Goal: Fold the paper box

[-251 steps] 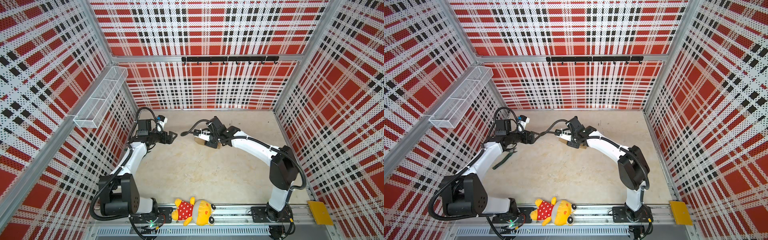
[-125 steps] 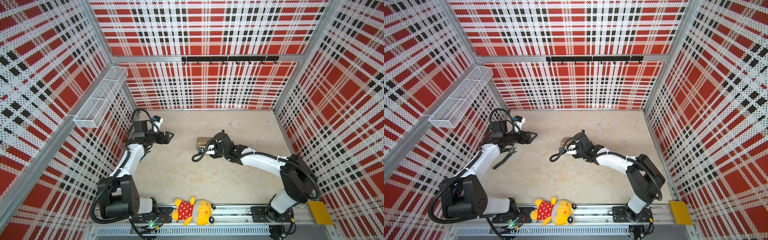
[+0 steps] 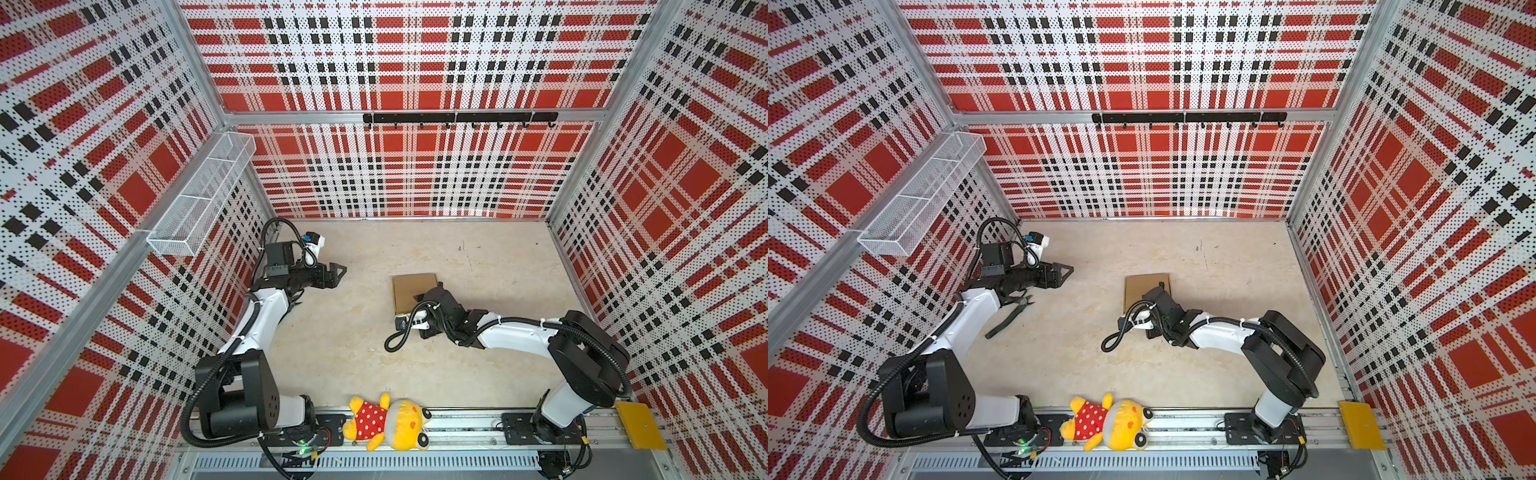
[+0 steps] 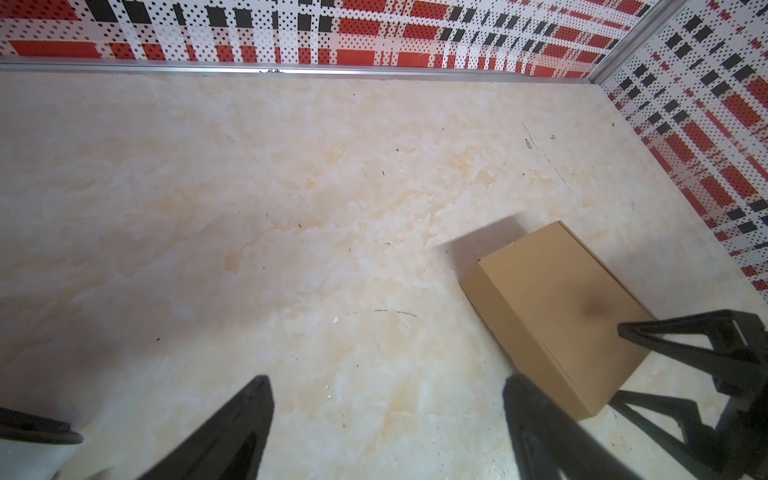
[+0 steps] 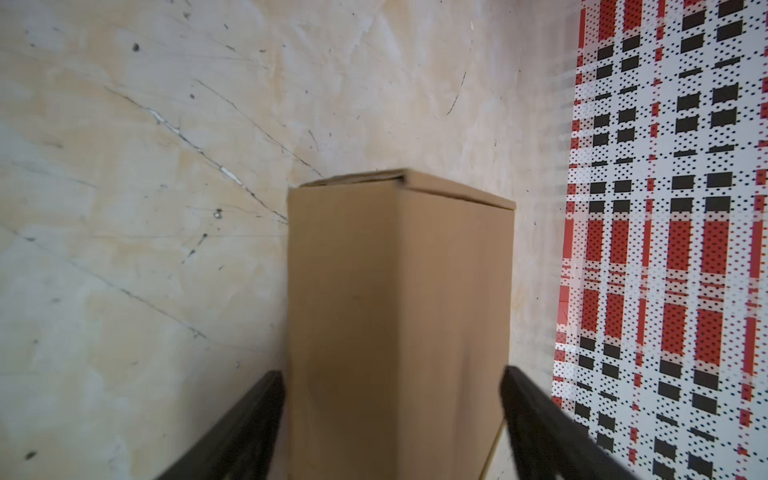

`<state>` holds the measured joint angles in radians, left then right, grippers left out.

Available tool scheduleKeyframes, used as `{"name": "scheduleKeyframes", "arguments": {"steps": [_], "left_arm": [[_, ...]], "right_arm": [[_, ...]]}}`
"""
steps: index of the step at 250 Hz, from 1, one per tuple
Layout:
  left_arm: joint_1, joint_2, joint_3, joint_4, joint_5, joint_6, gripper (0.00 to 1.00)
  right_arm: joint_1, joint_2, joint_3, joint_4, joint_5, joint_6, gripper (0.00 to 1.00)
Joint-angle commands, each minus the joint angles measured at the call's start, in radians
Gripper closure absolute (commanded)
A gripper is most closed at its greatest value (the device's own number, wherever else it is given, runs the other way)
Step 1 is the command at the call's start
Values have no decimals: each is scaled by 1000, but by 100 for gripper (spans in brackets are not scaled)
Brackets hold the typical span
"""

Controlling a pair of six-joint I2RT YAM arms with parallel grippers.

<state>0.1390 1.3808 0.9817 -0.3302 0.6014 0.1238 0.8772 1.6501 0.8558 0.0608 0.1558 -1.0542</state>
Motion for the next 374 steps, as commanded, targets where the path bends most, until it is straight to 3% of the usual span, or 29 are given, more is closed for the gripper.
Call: {"name": "scheduleKeyframes", "arguments": {"steps": [1, 65, 114, 173, 261, 374], "left_arm": [[18, -25, -9, 19, 0, 8, 10], [33, -27, -6, 20, -6, 11, 10], [36, -31, 4, 3, -3, 9, 10], [42, -29, 4, 3, -9, 12, 10], [42, -27, -6, 20, -34, 14, 10], [-51, -1, 4, 12, -149, 46, 10]], "right_arm": [[32, 9, -14, 27, 1, 46, 0], [59, 37, 28, 71, -3, 133, 0], [60, 140, 102, 108, 107, 125, 0], [42, 184, 157, 113, 135, 164, 0], [41, 43, 87, 109, 65, 222, 0], [-7, -195, -61, 158, 177, 346, 0]]}}
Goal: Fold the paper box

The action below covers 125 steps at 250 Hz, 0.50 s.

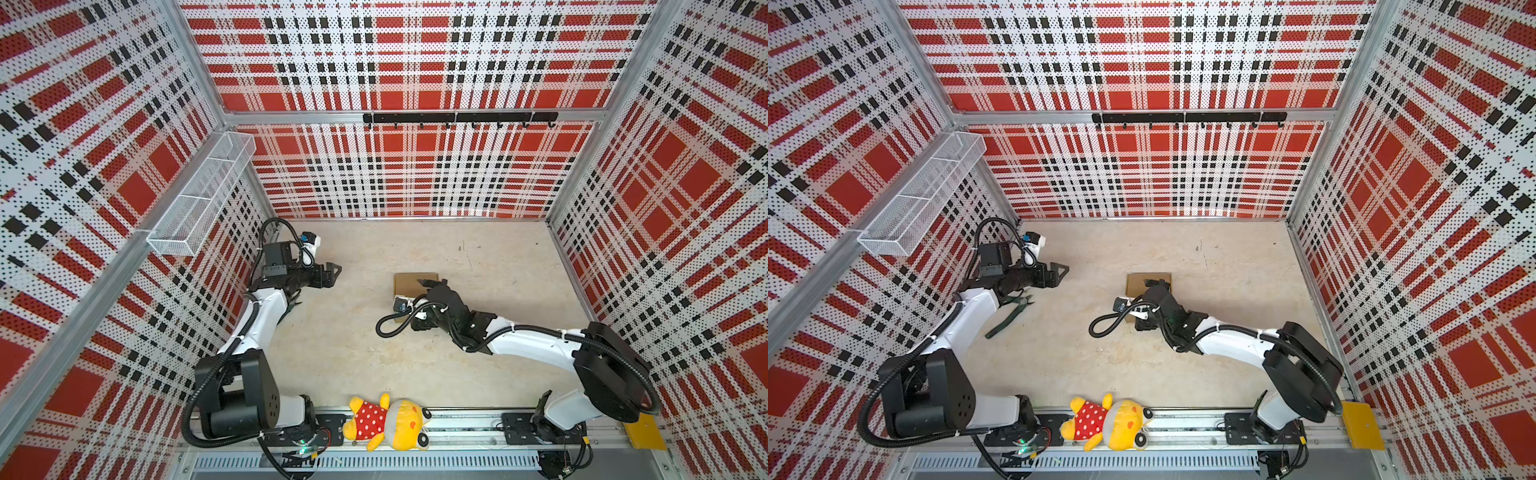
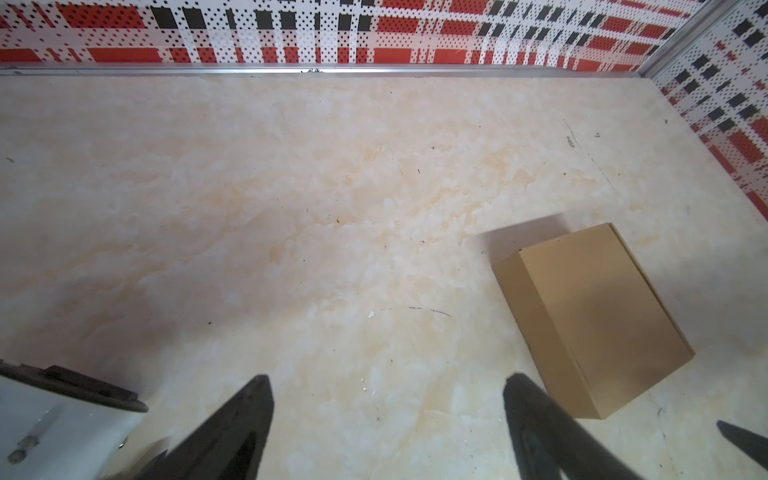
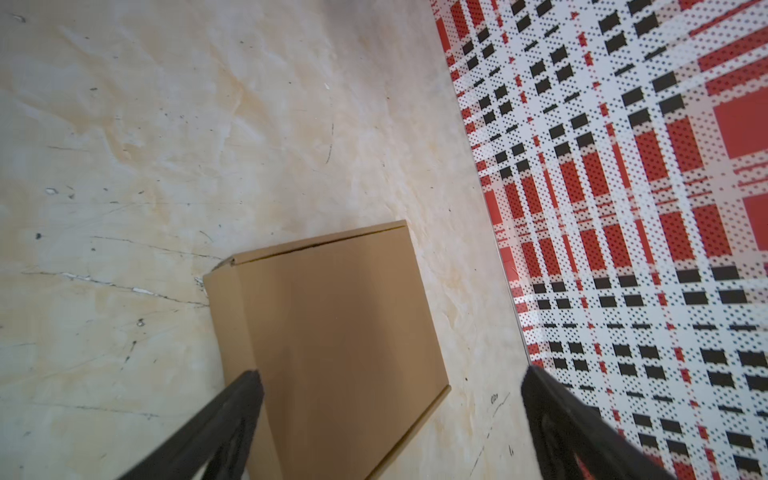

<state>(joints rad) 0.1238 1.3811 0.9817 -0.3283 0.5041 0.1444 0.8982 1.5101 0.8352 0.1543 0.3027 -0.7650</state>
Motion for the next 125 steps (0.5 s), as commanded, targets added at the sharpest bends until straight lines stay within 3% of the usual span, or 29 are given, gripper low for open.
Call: {"name": "scheduleKeyframes", "arguments": {"steps": [1, 106, 117, 125], "left_arm": [[-38, -2, 4, 10, -53, 26, 10], [-177, 33, -40, 92, -183, 70, 7], [-195, 40, -31, 90, -195, 77, 0], [-208, 48, -25, 87, -204, 89, 1]], "right_arm": [[-29, -57, -44, 67, 31, 57, 0], [-268, -236, -210, 120, 7, 240, 0], [-295, -251, -228, 127, 8, 257, 0], [-315, -261, -240, 135, 5, 268, 0]]}}
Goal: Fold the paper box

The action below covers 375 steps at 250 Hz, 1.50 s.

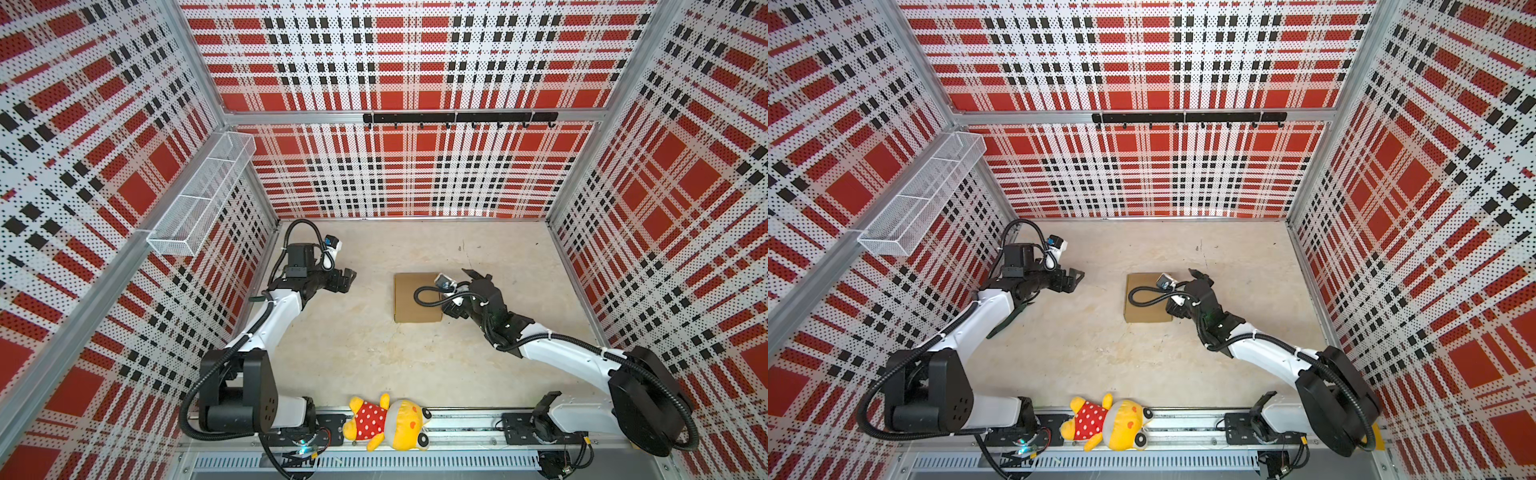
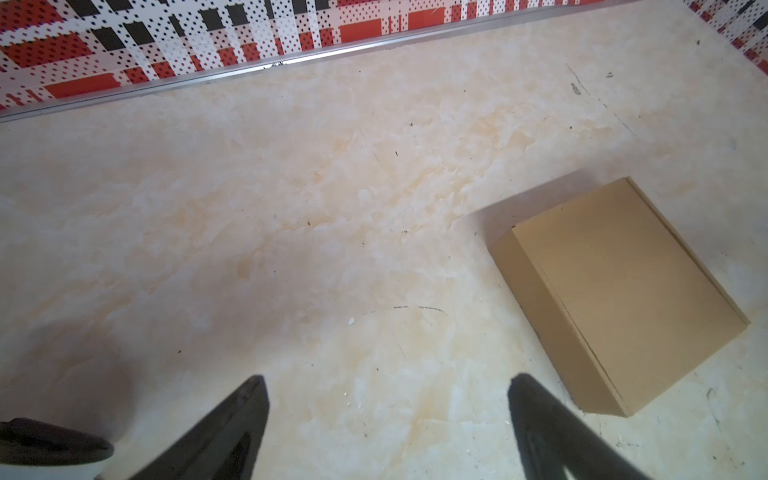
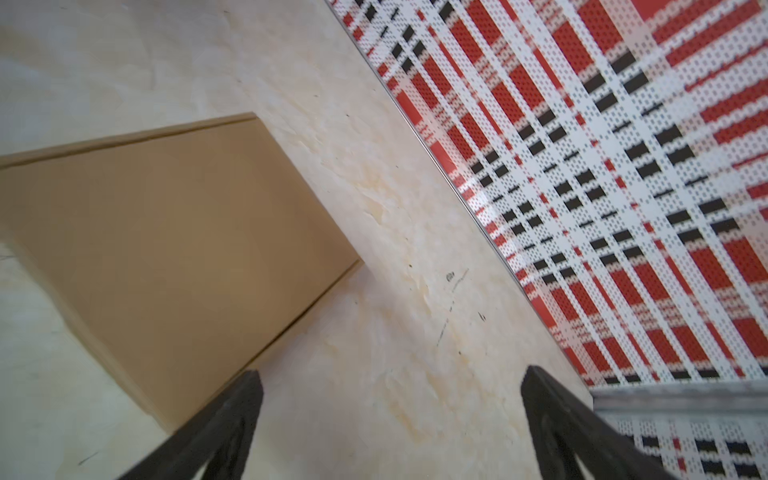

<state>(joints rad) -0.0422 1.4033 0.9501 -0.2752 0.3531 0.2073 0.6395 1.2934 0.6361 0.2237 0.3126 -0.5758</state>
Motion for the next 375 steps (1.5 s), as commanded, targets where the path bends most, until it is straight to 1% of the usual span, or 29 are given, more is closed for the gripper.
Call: {"name": "scheduleKeyframes", "arguments": {"steps": [1, 33, 63, 88, 115, 118, 124, 153, 167, 184, 207, 236, 253, 259, 270, 281, 288, 297, 307, 335, 346, 356, 364, 375], "left_arm": [[-44, 28, 7, 33, -55, 27, 1], [-83, 63, 19, 35, -99, 70, 0], [-96, 84, 12, 66, -127, 70, 1], [-97, 89, -47, 172, -141, 74, 0], [-97, 95, -89, 261, -170, 65, 0], [-96, 94, -93, 269, -170, 64, 1], [-96, 94, -103, 287, -171, 63, 1], [-89, 86, -173, 419, -181, 75, 1], [-80, 85, -207, 481, -191, 59, 0], [-61, 85, -240, 536, -189, 25, 0], [-40, 86, -295, 634, -185, -11, 1], [-21, 99, -370, 792, -189, -55, 1], [-15, 92, -399, 854, -189, -70, 0], [-15, 94, -413, 889, -184, -78, 0], [-15, 95, -427, 902, -188, -69, 1], [-12, 103, -454, 972, -187, -80, 0], [-7, 103, -462, 983, -184, -86, 1], [0, 108, -467, 993, -196, -93, 1], [5, 119, -479, 1029, -213, -109, 1], [0, 124, -523, 1112, -257, -115, 0], [-6, 137, -546, 1144, -279, -108, 1], [-2, 165, -570, 1228, -287, -119, 1], [-1, 179, -572, 1267, -295, -136, 1], [-1, 160, -548, 1185, -338, -139, 1]], "right_arm": [[-59, -45, -43, 66, -6, 80, 0], [-150, -63, -99, 108, -29, 143, 0], [-233, -64, -141, 140, -73, 208, 0], [-291, -53, -190, 211, -102, 244, 0], [-366, -43, -233, 271, -124, 322, 0], [-372, -42, -237, 279, -147, 329, 0], [-383, -41, -246, 294, -158, 338, 0], [-428, -19, -291, 398, -174, 367, 0], [-452, -2, -308, 453, -180, 387, 0], [-465, -4, -306, 448, -182, 395, 0], [-493, 34, -308, 524, -217, 401, 0], [-501, 68, -298, 561, -204, 406, 0], [-510, 92, -294, 600, -211, 416, 0], [-514, 103, -291, 608, -215, 417, 0], [-518, 129, -286, 631, -223, 414, 0], [-523, 167, -286, 677, -230, 413, 0], [-524, 191, -290, 712, -234, 411, 0], [-524, 214, -295, 755, -227, 411, 0], [-527, 215, -301, 754, -201, 427, 0], [-546, 247, -307, 790, -235, 439, 0], [-552, 281, -318, 839, -251, 438, 0], [-552, 316, -331, 928, -242, 435, 0], [-553, 300, -331, 889, -230, 445, 0], [-555, 281, -307, 813, -205, 460, 0]]}}
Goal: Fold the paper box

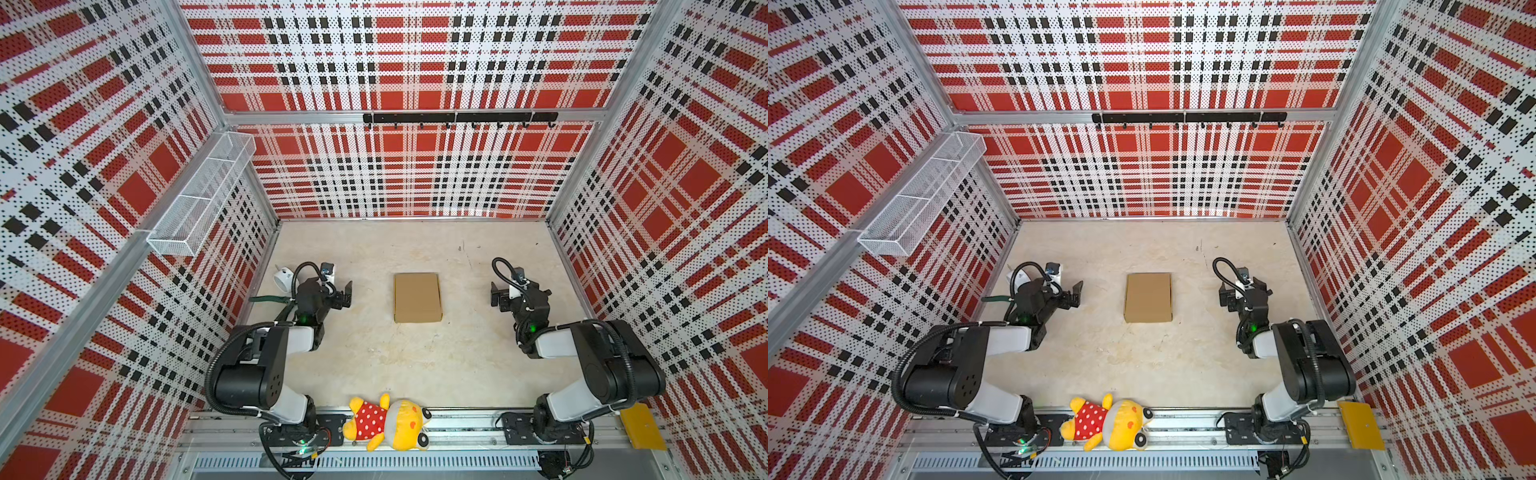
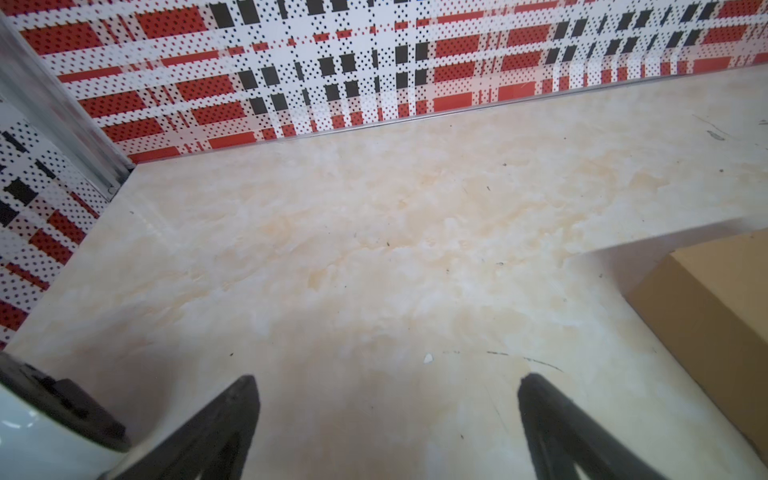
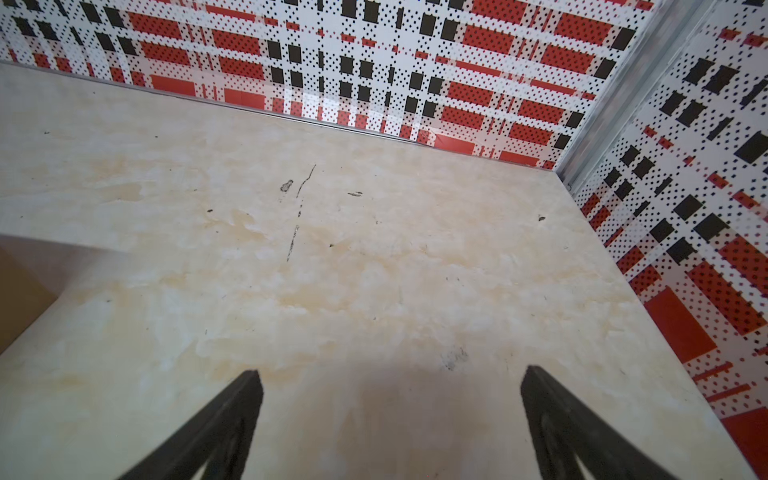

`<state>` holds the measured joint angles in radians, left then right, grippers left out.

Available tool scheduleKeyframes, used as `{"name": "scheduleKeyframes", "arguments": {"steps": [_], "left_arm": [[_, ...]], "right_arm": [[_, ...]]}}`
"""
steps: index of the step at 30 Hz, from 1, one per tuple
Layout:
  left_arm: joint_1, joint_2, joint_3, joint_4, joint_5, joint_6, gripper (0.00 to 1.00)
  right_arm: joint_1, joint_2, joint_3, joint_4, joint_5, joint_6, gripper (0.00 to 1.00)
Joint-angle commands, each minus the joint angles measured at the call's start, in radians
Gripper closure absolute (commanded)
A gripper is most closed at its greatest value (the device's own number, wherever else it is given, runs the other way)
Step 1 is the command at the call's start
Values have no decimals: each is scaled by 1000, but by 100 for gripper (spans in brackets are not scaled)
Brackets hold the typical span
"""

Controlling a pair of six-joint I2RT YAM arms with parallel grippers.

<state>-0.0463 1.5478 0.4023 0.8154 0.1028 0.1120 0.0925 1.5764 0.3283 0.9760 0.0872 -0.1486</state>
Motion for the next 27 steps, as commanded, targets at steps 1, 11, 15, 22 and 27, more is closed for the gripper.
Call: {"name": "scheduleKeyframes", "arguments": {"steps": [1, 11, 15, 22, 27], "left_arm": [[3, 15, 2, 86, -92, -44, 1], [6, 21, 0, 105, -113, -63, 0], [-7, 23, 0, 113, -144, -59, 1], [-17, 26, 6, 107, -169, -54, 0], [-27, 24, -2, 116, -191, -50, 0]], "right_arm": [[-9, -1, 4, 57, 22, 34, 0], [-81, 9, 74, -63, -38, 111, 0], [-82, 12, 71, -51, -35, 110, 0], [-82, 12, 69, -48, -36, 109, 0], [-82, 11, -24, 131, -58, 103, 0]]}}
